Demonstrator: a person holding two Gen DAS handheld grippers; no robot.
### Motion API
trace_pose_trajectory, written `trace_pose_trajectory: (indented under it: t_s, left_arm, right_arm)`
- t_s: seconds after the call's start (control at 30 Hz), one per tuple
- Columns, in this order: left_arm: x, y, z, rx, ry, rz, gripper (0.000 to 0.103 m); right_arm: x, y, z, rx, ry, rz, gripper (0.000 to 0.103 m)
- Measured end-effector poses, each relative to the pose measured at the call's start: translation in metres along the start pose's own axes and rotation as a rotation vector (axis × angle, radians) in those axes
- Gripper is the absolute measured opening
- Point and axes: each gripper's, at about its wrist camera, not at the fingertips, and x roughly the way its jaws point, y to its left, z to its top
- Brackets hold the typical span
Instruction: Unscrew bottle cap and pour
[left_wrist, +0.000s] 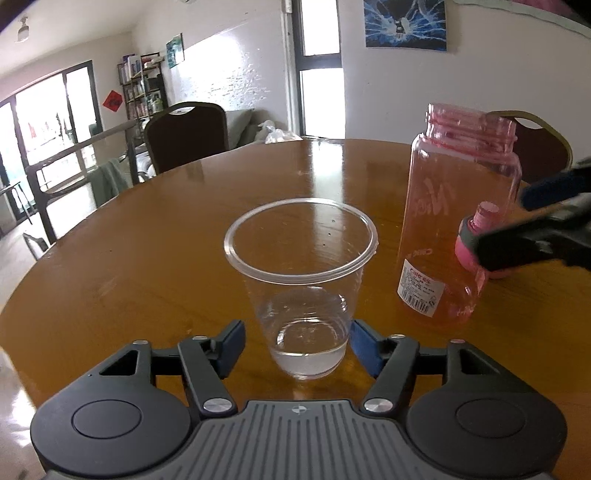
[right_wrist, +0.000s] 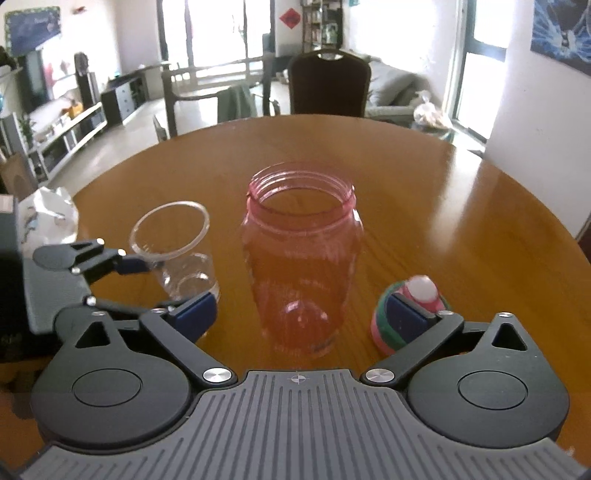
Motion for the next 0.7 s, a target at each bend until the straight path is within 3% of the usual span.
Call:
trace_pose_trajectory:
  t_s: [0.13,0.43,0.7]
  left_arm:
    - [-0.019,-0.002,0.005,-0.016,0.019,0.005,0.082]
    - [-0.073,-0.008,0.013,-0.043,0.067,0.019,0.097]
    - [-0.119,-0.020,0.012,-0.039,0.167,0.018,0.102]
  right_arm:
    - [-0.029,0.007,-0.009,0.022,-0.011,-0.003,0.103]
    - [-0.083,0.013,-0.024,0.118,-0.012,-0.009,0.103]
    - [-0.125,0.027,-0.031,0.067,-0.041,-0.050,0.103]
